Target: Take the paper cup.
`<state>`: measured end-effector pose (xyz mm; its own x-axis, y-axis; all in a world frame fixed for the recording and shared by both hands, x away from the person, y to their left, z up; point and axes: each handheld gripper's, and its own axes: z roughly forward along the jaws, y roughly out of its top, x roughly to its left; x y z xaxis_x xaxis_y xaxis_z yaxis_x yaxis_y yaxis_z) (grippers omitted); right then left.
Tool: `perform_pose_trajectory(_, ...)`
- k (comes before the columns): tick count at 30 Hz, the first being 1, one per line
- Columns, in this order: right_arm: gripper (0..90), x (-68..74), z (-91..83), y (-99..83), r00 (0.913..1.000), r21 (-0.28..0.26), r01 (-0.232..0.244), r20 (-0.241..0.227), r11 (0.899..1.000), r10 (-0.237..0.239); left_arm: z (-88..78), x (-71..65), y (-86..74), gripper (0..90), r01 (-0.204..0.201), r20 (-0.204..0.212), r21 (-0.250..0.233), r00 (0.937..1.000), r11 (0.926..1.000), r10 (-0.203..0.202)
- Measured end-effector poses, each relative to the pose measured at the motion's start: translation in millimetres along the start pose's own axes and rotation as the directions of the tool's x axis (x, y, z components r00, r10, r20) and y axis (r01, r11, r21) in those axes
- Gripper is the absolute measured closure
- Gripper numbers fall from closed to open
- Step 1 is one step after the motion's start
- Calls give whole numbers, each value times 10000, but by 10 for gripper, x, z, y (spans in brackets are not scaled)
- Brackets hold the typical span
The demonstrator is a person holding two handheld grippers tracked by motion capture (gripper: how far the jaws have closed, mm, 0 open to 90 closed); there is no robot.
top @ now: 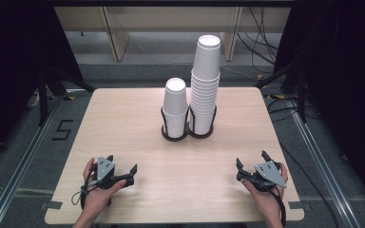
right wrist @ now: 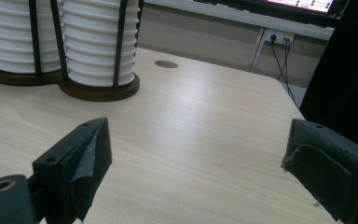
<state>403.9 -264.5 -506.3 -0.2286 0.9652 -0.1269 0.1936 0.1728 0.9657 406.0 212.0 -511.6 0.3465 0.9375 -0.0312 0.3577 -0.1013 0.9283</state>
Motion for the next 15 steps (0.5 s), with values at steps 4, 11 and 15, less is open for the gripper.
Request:
perform_pose_trajectory(4,91,-13,-5,3,10000,66,51,-50,10000,-50,14,-9,4,28,-27,-54,80,10000,10000,28)
perform_pose_trajectory(11,124,5,22,10,9998,223,208,39,9995,-208,-7,-12,-8,29,73,119,-118,9999,9999,-72)
perform_pose_trajectory(15,117,36,29,14,9991,249,345,219,9991,-350,-11,-31,46,27,5,415,-73,9991,10000,-2)
